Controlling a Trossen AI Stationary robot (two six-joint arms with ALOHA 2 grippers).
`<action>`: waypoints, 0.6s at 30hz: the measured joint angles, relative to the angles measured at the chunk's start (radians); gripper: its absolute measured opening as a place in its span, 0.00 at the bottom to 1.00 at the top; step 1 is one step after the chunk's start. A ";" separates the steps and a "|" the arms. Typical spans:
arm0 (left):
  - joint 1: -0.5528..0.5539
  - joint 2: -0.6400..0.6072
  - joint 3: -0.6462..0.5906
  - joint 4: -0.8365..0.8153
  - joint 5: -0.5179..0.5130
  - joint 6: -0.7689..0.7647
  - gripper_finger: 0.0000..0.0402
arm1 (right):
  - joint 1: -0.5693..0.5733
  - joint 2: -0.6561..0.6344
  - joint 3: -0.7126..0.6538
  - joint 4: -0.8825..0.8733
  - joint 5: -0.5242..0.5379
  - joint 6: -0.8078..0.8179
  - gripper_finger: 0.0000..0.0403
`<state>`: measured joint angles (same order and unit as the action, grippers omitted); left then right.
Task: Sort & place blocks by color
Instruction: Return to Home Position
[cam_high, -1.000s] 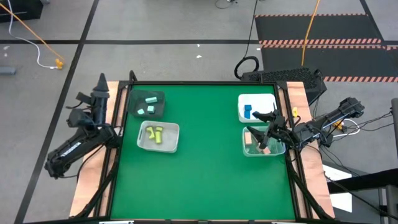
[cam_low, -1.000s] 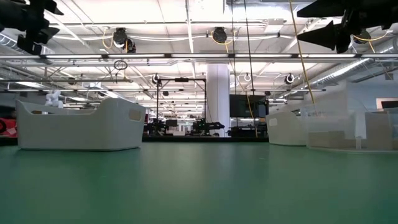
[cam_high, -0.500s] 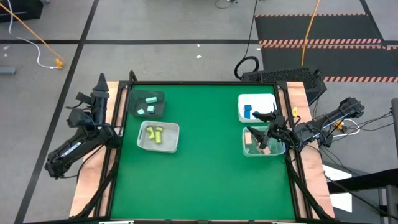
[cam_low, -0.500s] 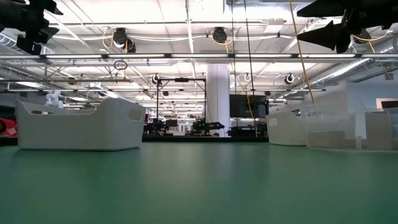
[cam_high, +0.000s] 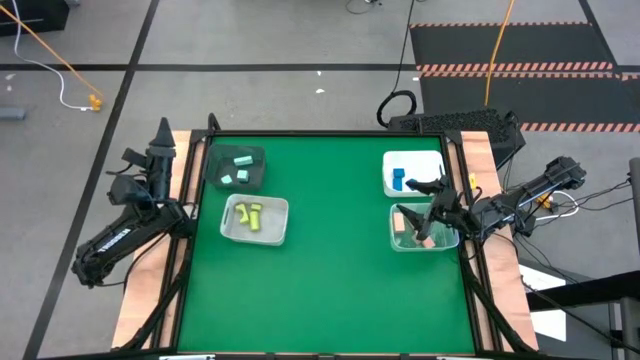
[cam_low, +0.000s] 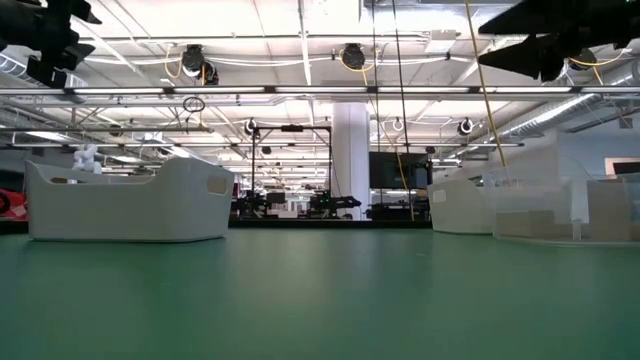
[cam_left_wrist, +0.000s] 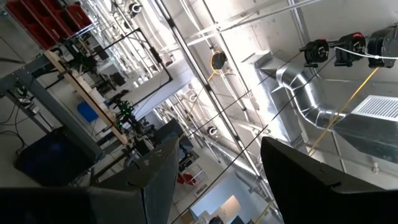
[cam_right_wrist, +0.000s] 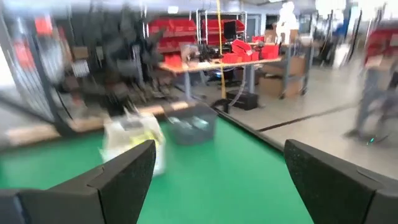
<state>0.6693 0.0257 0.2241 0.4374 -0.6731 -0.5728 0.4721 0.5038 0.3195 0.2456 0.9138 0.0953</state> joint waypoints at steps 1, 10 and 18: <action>0.000 0.000 0.000 0.000 0.000 0.000 0.57 | 0.000 -0.001 -0.001 -0.013 0.000 -0.057 0.86; 0.000 0.000 0.000 0.000 0.000 0.000 0.57 | -0.002 -0.080 -0.020 0.020 -0.001 -0.099 0.86; 0.000 0.000 0.000 0.001 0.000 0.000 0.57 | -0.112 -0.205 -0.243 0.342 -0.165 -0.274 0.86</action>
<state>0.6693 0.0257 0.2241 0.4381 -0.6731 -0.5726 0.3603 0.2989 0.0761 0.5873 0.7487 -0.1790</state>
